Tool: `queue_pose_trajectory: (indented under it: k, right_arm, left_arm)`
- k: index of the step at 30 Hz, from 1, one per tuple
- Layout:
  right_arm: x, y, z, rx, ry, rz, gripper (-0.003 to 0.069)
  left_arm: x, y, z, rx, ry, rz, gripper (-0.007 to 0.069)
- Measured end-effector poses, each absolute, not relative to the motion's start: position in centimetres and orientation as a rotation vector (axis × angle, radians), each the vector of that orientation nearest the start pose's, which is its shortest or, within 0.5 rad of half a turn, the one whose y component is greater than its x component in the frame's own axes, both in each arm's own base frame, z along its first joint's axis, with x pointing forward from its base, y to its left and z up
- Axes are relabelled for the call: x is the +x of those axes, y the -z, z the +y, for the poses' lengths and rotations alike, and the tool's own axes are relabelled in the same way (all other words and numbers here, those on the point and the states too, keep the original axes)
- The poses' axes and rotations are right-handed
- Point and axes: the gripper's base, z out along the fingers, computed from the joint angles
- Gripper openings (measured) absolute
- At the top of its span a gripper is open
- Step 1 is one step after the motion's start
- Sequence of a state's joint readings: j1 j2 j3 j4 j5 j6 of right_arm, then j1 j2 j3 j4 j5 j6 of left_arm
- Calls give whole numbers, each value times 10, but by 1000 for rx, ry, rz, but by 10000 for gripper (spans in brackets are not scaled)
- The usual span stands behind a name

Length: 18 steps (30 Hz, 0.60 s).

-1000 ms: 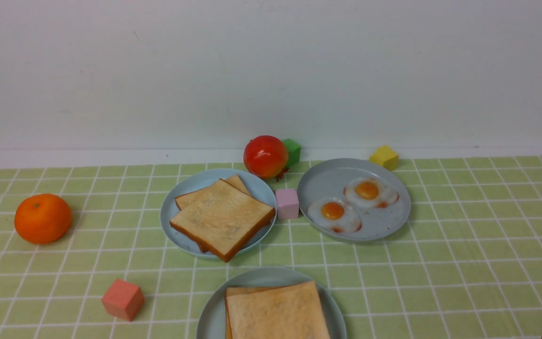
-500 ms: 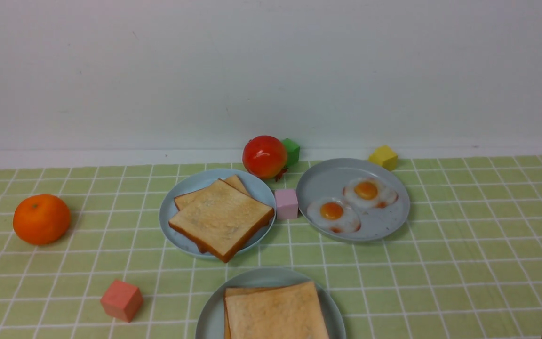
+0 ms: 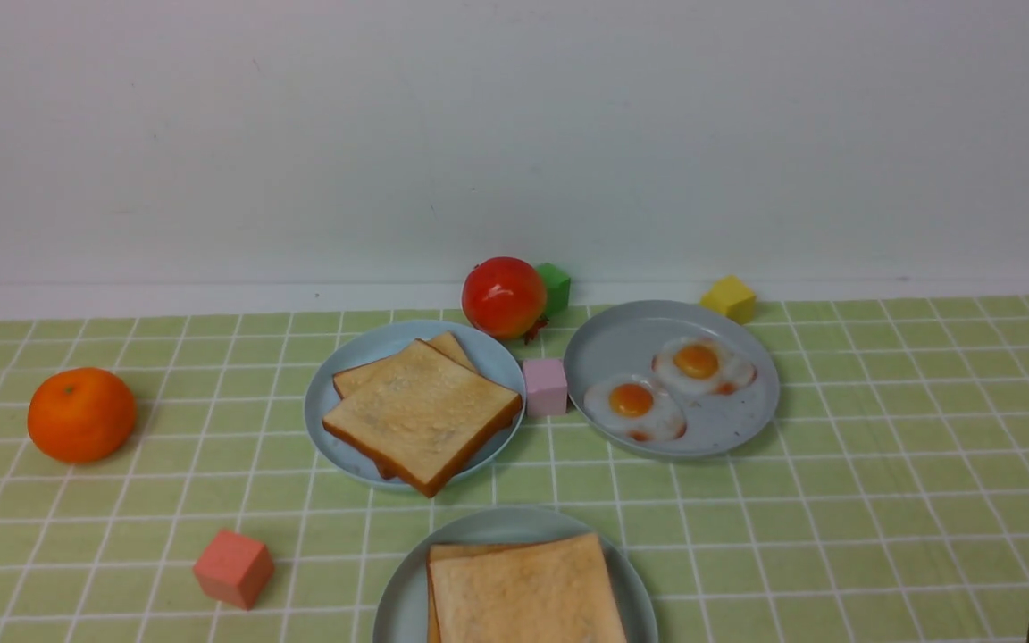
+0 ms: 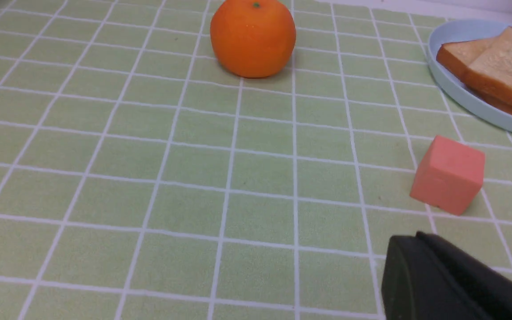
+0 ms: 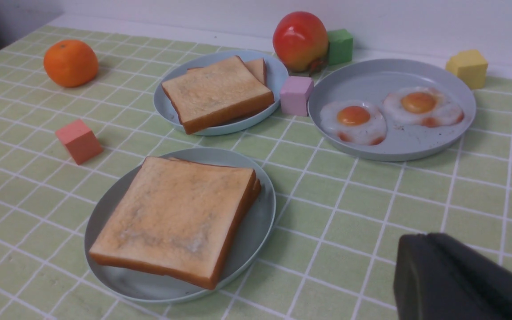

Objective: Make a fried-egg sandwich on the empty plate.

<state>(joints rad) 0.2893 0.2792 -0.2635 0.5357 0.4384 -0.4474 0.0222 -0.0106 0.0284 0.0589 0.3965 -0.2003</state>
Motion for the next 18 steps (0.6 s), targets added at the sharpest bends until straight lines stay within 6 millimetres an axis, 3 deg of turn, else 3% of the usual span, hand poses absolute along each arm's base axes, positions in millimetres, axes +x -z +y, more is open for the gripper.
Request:
queue_pose_trajectory:
  k: [18]
  right_arm:
    - [62, -249, 40, -393, -441, 1875, 38]
  left_arm:
    - [53, -171, 6, -125, -10, 1863, -6]
